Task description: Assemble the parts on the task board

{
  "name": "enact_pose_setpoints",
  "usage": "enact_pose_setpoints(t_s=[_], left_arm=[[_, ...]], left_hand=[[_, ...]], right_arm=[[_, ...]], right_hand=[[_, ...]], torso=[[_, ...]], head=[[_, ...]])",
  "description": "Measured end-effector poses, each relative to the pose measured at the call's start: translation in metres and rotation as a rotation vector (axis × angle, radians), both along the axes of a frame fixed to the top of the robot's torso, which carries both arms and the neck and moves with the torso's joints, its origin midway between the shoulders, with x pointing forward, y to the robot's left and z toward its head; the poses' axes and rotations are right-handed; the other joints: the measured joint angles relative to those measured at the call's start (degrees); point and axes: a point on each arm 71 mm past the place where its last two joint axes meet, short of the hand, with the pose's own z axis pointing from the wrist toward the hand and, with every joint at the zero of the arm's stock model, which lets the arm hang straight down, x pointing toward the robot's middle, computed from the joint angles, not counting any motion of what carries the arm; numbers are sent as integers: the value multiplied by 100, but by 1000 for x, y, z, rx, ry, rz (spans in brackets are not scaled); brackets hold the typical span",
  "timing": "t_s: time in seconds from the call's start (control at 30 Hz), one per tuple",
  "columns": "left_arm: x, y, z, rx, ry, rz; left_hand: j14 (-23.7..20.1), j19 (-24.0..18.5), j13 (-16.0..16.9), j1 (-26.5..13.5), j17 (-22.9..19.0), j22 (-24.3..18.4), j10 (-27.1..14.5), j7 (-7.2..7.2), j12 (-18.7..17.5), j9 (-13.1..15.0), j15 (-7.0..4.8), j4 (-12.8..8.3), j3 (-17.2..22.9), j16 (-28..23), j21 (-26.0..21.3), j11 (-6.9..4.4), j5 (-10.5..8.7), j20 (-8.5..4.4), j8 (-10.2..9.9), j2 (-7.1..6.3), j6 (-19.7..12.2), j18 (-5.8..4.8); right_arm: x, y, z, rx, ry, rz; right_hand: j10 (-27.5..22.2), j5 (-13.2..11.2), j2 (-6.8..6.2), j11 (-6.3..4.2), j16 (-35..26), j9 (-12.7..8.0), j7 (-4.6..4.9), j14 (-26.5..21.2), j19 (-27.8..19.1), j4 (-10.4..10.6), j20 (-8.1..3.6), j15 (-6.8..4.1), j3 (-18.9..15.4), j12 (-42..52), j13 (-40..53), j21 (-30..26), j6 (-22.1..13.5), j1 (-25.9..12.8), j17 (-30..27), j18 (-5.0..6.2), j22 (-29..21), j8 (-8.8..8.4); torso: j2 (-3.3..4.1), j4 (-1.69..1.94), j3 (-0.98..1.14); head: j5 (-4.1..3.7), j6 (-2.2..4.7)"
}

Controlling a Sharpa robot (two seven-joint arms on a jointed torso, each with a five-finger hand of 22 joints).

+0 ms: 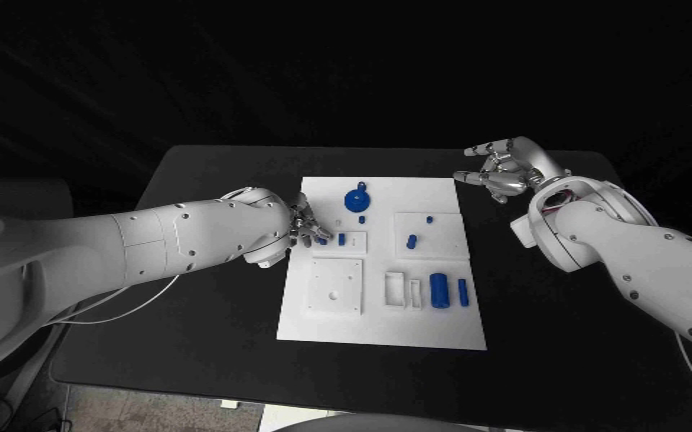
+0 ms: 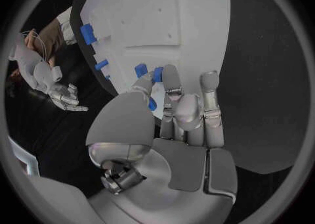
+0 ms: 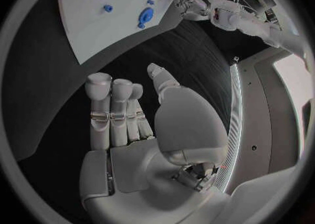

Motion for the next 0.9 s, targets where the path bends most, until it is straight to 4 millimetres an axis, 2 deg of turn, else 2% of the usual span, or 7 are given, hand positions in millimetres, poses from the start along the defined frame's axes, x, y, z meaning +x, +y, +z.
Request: enact_pose_setpoints(t_s=[0.2,0.3,0.37,0.9], left_arm=[[1,-1,0,4,2,-4],[1,-1,0,6,3,-6],[1,-1,0,7,3,-8],[2,-3,0,14,1,-13]], left_hand=[[0,-3,0,34,-21,0,0,39,0,-17,0,-180,79,0,0,1,0,46,-25,58,-21,0],[0,-10,0,47,-24,-1,0,41,0,-16,0,-185,84,0,0,1,6,53,-35,72,-22,0],[0,-10,0,21,-28,0,0,49,0,-16,0,-219,70,0,0,2,6,54,-36,100,-30,90],[0,-11,0,51,-35,-1,0,81,0,-11,0,-242,63,0,0,3,1,53,-25,129,-41,88]], right_arm=[[0,0,0,0,1,0],[0,0,0,0,1,0],[0,0,-1,0,2,0],[0,0,-1,1,3,0]], right_hand=[[0,0,0,0,0,0,0,0,0,0,0,0,0,0,0,0,0,0,0,0,0,0],[0,0,0,0,0,0,0,0,0,0,0,0,0,0,0,0,0,0,0,0,3,0],[0,0,0,0,0,0,0,0,0,0,0,0,0,0,0,0,0,0,0,0,5,0],[0,25,0,1,0,0,0,0,0,10,0,0,-10,0,1,0,0,0,0,0,4,0]], torso=[[1,0,0],[1,0,-1],[1,1,-1],[1,-1,1]], head=[[1,-8],[3,-9],[3,-9],[-4,-12]])
